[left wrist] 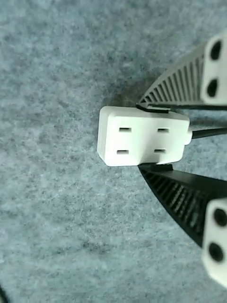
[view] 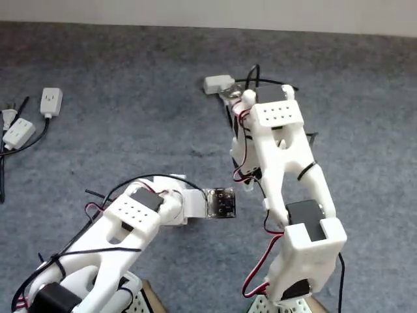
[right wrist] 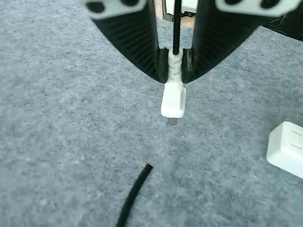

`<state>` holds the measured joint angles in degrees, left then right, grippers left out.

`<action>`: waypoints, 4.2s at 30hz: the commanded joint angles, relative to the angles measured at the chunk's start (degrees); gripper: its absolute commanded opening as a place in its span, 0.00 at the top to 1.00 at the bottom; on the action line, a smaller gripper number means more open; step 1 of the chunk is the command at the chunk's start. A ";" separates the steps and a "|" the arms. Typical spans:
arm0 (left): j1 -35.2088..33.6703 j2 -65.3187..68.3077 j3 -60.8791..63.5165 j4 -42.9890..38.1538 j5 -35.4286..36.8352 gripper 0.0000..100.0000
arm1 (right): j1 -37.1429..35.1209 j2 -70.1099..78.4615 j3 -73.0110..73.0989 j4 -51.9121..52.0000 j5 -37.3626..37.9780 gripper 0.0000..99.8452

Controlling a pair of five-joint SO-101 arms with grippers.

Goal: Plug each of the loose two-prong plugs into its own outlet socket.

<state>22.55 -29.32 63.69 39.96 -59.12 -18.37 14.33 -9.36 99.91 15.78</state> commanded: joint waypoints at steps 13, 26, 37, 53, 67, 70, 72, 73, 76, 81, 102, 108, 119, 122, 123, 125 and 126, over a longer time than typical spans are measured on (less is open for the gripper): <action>-1.36 17.98 -13.67 -2.29 0.62 0.88 | -1.27 -1.01 -0.92 0.92 -1.85 0.99; -5.85 17.27 -13.67 -2.11 0.70 0.78 | -1.27 -0.92 -0.92 0.92 -2.29 0.99; -14.46 6.55 -13.58 -2.29 9.32 0.78 | -3.56 -0.84 -1.36 0.92 -2.37 0.99; -15.69 5.05 -11.21 -5.27 6.77 0.78 | -7.25 -0.84 -2.68 1.01 -4.75 0.99; -37.32 4.79 -22.55 -5.27 24.35 0.78 | -7.52 -0.40 -9.54 0.92 -4.84 0.99; -41.63 4.79 -20.09 -5.27 27.52 0.78 | -8.57 0.04 -12.88 0.92 -5.19 0.99; -43.21 4.79 -17.80 -5.54 29.54 0.78 | -10.24 2.24 -14.90 0.92 -6.42 0.99; -44.09 4.79 -16.66 -5.63 30.15 0.78 | -11.21 3.91 -16.31 1.01 -6.95 0.99; -46.29 4.79 -13.23 -9.32 32.62 0.78 | -14.20 8.31 -19.47 1.19 -9.41 0.99; -47.69 4.97 -6.02 -17.85 32.79 0.78 | -18.86 9.36 -20.88 1.36 -13.98 0.99; -47.60 5.05 2.77 -26.90 32.70 0.78 | -20.70 -0.75 -12.35 0.22 -19.60 0.99; -47.87 5.05 2.95 -26.90 30.86 0.78 | -20.70 -0.75 -12.35 -3.38 -18.73 0.99; -48.31 4.79 6.81 -35.87 30.95 0.78 | -17.54 -0.92 -5.23 -8.57 -14.86 0.99; -48.22 4.79 5.76 -35.96 31.03 0.78 | -17.89 -1.27 -4.70 -8.40 -14.68 0.99; -48.22 4.88 5.49 -35.87 31.03 0.78 | -18.51 -1.27 -4.44 -8.31 -14.77 0.99; -48.22 4.88 5.49 -35.87 31.03 0.78 | -19.74 -1.45 -4.35 -8.22 -14.86 0.99; -48.22 4.88 5.49 -35.87 31.03 0.78 | -20.35 -1.36 -4.62 -8.22 -14.86 0.99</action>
<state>-25.27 -22.73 70.81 5.05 -27.65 -37.10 17.23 -13.58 91.82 0.48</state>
